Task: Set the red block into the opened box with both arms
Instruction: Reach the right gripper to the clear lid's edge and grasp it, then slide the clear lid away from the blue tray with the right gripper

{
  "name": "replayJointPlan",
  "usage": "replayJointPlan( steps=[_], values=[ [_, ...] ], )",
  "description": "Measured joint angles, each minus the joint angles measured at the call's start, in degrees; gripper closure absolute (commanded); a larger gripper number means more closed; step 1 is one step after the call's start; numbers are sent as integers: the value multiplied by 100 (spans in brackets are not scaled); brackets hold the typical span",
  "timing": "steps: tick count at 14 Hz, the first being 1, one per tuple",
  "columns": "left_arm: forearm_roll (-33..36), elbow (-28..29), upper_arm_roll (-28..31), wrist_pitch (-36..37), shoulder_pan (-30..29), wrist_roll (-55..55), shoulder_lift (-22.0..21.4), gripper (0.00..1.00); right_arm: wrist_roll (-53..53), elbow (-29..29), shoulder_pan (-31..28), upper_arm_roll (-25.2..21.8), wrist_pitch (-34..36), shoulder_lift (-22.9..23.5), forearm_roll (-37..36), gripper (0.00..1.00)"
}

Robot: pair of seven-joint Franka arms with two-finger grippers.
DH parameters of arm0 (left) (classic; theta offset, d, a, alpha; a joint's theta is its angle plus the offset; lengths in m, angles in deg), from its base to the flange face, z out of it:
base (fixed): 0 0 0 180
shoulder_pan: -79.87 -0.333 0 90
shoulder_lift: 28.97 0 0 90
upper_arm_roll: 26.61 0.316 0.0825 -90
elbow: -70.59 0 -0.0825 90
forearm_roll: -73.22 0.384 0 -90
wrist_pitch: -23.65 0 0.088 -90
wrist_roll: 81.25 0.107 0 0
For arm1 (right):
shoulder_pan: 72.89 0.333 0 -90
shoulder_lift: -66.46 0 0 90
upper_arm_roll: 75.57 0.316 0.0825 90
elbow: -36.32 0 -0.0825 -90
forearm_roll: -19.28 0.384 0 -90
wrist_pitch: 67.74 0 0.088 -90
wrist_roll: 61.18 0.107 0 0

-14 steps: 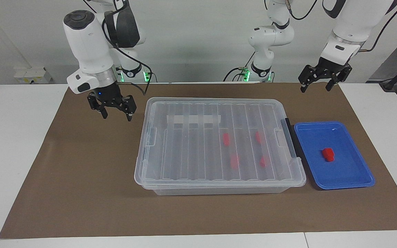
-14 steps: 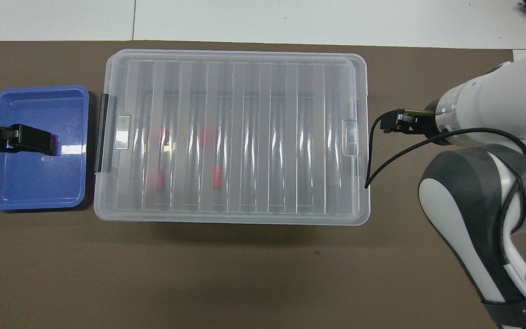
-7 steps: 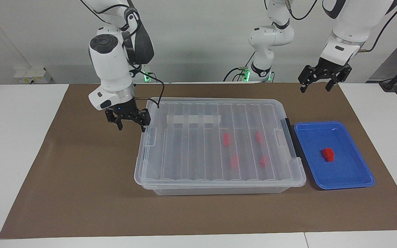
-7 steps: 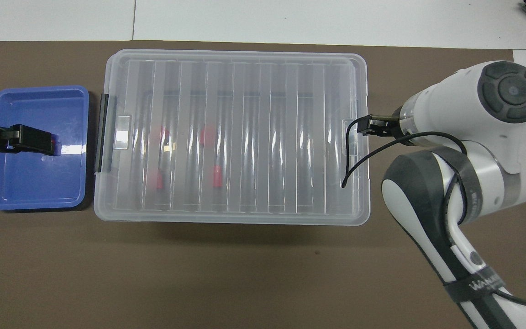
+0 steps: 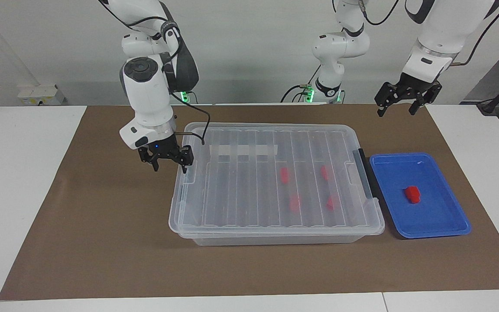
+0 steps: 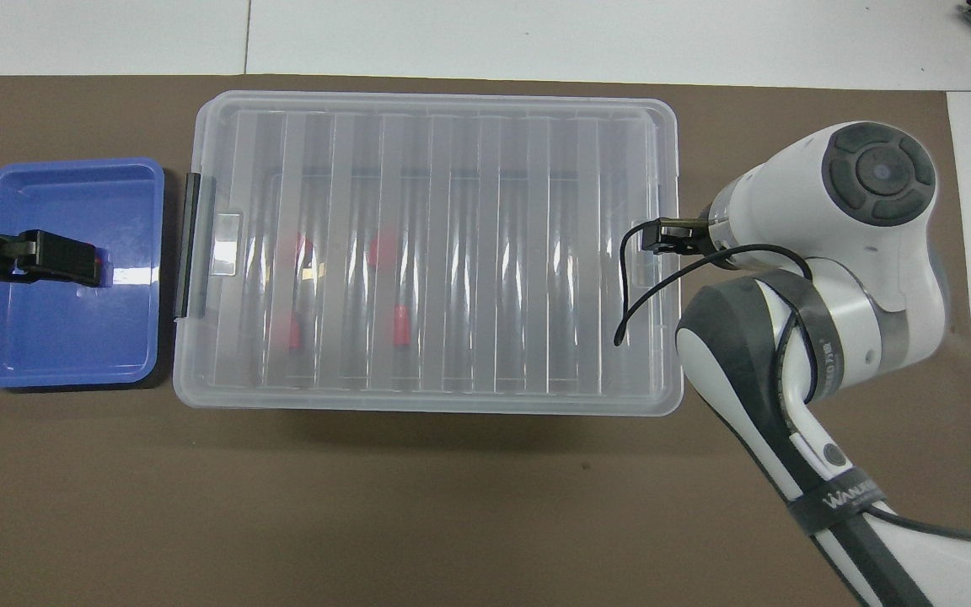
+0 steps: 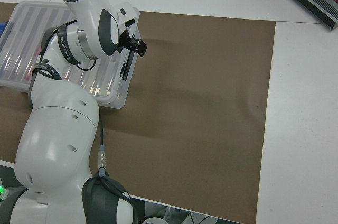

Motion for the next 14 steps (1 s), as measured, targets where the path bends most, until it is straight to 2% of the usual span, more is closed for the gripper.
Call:
replayJointPlan(
  steps=[6,14],
  values=[
    [0,0,0,0,0,0,0,0,-329,-5,-29,-13,42,0,-99,8],
    [0,2,0,0,0,0,0,0,-2330,-7,-580,-22,145,0,-99,8]
  ],
)
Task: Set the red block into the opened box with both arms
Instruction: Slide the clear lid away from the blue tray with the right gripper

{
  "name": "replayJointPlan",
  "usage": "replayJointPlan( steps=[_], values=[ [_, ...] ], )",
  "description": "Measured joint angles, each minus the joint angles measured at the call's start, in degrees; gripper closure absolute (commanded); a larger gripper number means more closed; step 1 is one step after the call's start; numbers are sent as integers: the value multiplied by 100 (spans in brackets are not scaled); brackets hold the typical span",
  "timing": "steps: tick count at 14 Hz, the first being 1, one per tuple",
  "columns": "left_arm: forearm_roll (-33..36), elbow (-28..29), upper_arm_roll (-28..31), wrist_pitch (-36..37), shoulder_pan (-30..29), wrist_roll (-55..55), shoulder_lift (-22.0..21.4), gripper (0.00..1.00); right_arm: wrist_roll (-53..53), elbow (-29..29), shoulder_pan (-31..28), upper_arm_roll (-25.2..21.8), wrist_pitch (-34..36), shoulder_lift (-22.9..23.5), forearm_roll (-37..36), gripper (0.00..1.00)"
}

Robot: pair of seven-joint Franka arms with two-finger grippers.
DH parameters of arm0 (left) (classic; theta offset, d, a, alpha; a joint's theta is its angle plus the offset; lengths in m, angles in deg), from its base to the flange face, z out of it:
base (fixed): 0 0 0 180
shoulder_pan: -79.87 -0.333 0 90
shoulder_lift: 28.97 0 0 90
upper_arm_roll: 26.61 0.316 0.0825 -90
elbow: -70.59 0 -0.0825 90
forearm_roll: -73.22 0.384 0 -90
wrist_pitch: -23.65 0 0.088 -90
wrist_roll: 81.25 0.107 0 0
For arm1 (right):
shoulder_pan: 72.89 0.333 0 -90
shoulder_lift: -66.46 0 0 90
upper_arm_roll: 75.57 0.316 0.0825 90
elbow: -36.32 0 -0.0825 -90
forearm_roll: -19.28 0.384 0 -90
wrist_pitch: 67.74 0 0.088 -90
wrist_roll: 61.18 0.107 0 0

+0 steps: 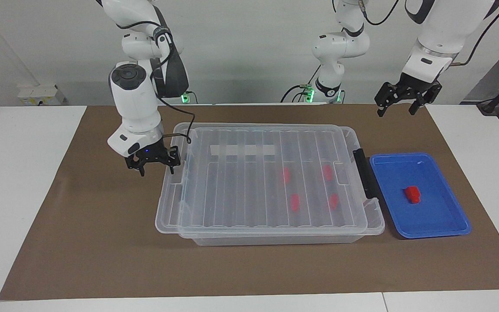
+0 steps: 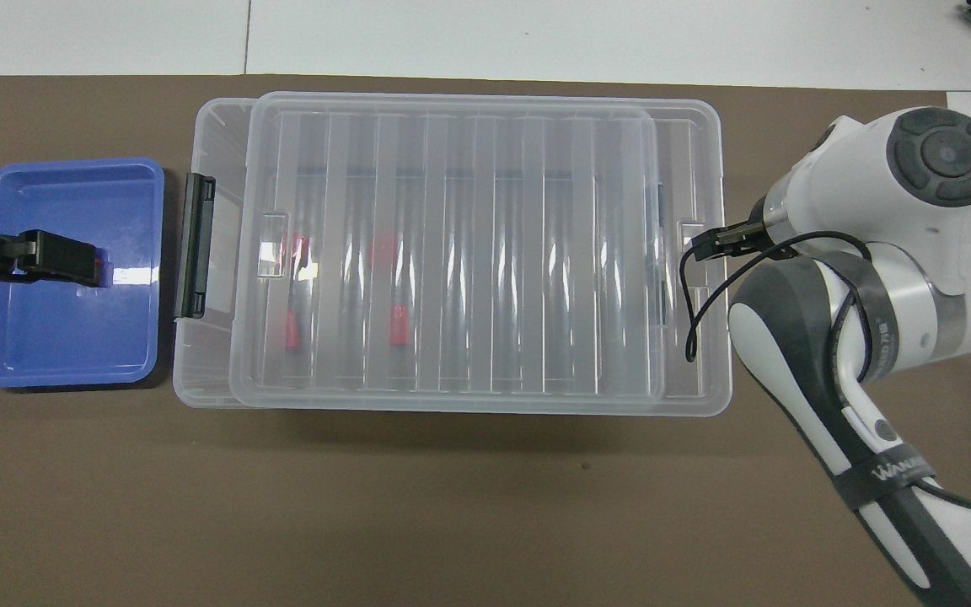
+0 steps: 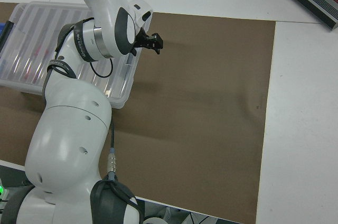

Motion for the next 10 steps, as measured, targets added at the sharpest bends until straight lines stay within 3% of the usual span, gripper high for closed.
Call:
replayJointPlan(
  steps=[7,10],
  values=[
    [0,0,0,-17,0,0,0,0,-2069,-6,-597,-6,7,0,0,8],
    [41,1,37,-383,-131,-23,2,0,-3066,-6,-869,-9,7,0,1,8]
  ],
)
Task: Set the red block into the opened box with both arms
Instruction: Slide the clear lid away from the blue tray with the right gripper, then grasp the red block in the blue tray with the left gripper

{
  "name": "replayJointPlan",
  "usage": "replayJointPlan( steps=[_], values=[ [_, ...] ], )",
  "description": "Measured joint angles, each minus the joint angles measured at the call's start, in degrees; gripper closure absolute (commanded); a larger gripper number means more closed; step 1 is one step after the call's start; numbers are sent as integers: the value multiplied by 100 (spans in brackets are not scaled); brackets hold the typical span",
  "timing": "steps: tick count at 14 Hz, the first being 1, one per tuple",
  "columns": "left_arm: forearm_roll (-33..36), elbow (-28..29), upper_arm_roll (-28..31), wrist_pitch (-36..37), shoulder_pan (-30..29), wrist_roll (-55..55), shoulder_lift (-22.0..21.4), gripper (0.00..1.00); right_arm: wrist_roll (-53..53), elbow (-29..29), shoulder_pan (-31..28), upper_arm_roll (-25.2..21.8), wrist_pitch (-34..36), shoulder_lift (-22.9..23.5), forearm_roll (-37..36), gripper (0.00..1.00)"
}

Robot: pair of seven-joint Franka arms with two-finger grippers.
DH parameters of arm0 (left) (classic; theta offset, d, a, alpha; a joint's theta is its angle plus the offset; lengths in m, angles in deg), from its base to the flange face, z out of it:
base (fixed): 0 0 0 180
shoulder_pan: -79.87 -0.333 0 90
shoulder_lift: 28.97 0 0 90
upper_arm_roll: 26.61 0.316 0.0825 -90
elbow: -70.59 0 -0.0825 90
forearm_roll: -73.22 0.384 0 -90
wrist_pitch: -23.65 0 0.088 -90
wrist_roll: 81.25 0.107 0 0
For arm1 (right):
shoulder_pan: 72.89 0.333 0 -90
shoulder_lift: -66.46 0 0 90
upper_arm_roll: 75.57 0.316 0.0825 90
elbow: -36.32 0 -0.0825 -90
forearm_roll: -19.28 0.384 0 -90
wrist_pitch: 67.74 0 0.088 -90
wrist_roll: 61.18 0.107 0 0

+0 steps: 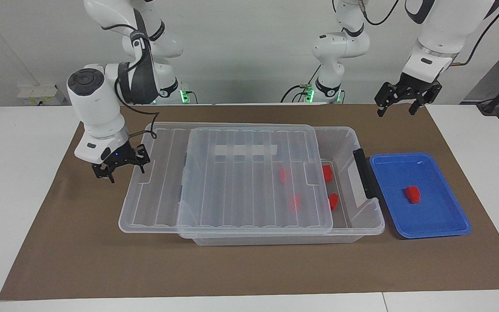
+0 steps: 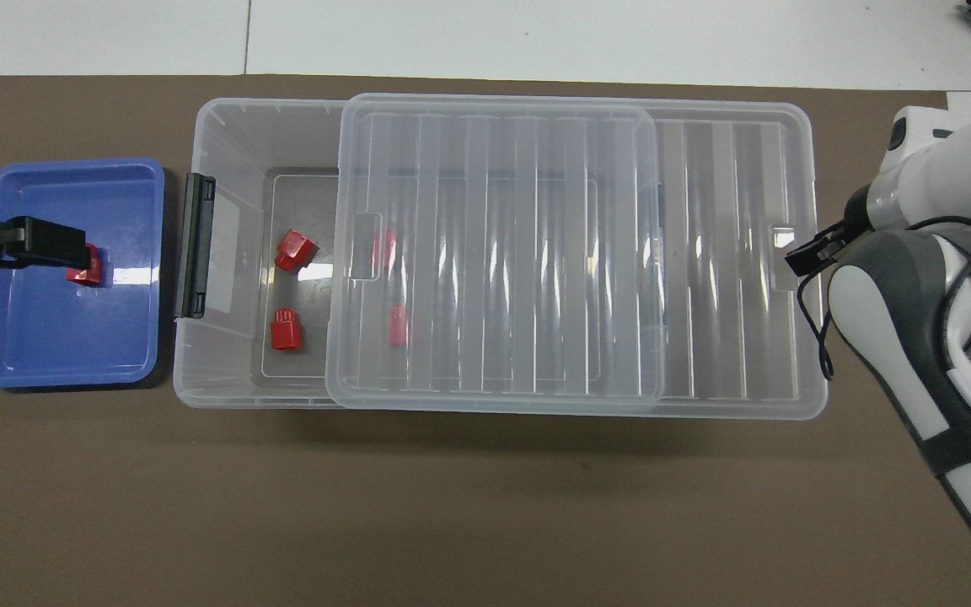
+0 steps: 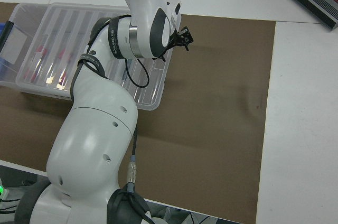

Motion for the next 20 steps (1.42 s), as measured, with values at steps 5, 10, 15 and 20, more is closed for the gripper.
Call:
replayJointPlan(
  steps=[5,10,15,20],
  values=[
    [6,147,72,-250,-969,86,-11,0,-990,-22,-199,-2,0,0,0,8],
    [16,1360,39,-3030,-1012,89,109,0,-1476,-35,-288,-3,0,0,0,8],
    [37,1621,66,-4632,-1335,552,1131,0,-1662,-39,-354,-3,-1,0,0,8],
    [37,2096,0,-4799,-1337,478,1606,0,-1450,-12,-349,4,15,-87,9,8]
  ],
)
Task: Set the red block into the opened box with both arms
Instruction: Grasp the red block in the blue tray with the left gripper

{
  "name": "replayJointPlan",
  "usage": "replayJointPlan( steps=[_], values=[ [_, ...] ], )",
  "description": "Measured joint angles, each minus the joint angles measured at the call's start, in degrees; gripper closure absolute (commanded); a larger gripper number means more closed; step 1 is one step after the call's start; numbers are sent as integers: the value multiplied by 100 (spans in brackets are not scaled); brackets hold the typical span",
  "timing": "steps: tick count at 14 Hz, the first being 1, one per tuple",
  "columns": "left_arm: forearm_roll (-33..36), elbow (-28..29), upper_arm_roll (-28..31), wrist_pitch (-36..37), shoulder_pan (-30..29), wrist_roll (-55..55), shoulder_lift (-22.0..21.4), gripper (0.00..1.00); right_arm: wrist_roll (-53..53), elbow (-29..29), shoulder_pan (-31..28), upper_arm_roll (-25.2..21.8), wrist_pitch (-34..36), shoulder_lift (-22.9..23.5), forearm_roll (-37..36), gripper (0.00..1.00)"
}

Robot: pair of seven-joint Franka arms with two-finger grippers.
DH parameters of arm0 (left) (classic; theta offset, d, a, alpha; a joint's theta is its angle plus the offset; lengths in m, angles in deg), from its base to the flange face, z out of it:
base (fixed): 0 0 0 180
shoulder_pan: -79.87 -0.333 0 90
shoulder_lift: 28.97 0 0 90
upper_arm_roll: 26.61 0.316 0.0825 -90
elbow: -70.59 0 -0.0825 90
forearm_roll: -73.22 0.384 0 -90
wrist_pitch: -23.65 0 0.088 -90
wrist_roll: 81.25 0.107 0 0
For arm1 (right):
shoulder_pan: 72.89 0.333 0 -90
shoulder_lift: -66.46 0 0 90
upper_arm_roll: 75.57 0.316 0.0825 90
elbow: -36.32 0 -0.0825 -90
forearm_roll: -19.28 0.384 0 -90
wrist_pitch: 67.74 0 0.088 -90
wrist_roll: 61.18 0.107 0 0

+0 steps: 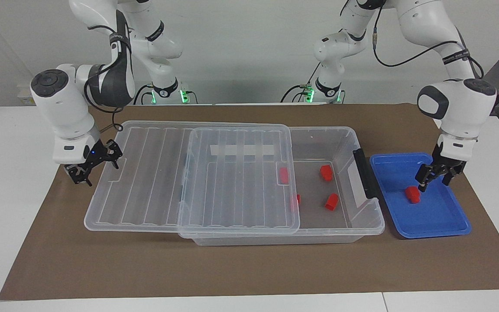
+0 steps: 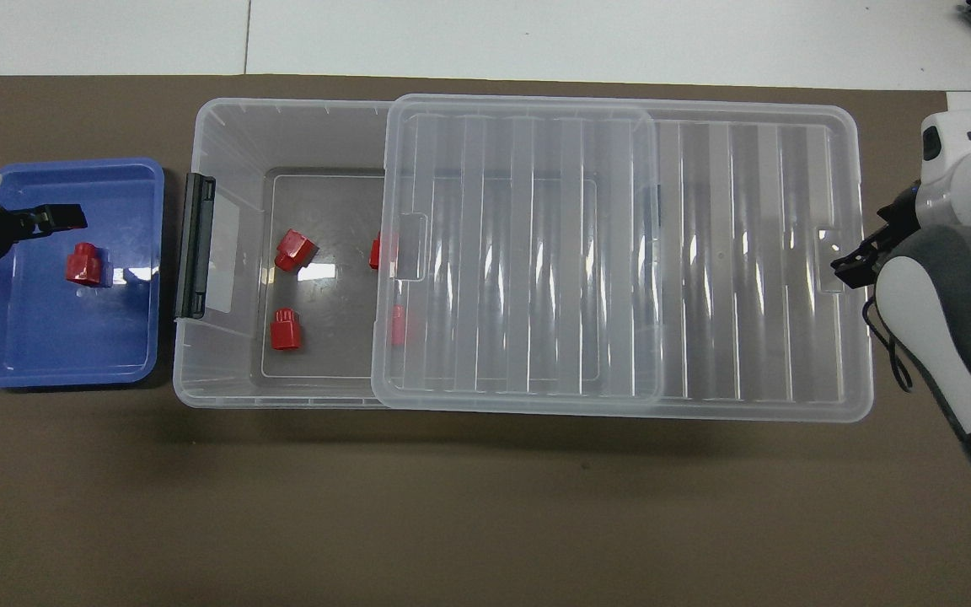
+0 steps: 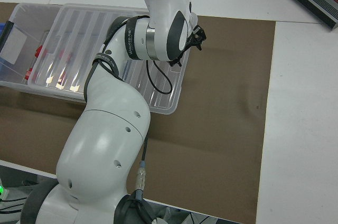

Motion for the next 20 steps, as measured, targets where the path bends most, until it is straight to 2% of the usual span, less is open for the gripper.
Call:
replayJointPlan(
  steps=[4,6,10,14,18,20],
  values=[
    [3,121,30,-6,-19,142,195,0,1517,20,152,23,504,-420,56,8],
    [5,133,34,-109,-20,152,452,0,2452,19,343,32,748,-630,61,8],
    [89,135,73,-284,-24,196,767,0,3932,20,611,42,940,-915,202,6],
    [1021,120,206,-281,-75,259,766,0,4551,111,583,22,1141,-1086,280,5],
    [1098,122,197,-278,-99,330,767,0,4691,555,517,-8,1608,-1138,334,5],
    [1101,127,171,-278,-95,343,767,9,4714,818,513,-34,1888,-1134,340,5]
  ],
)
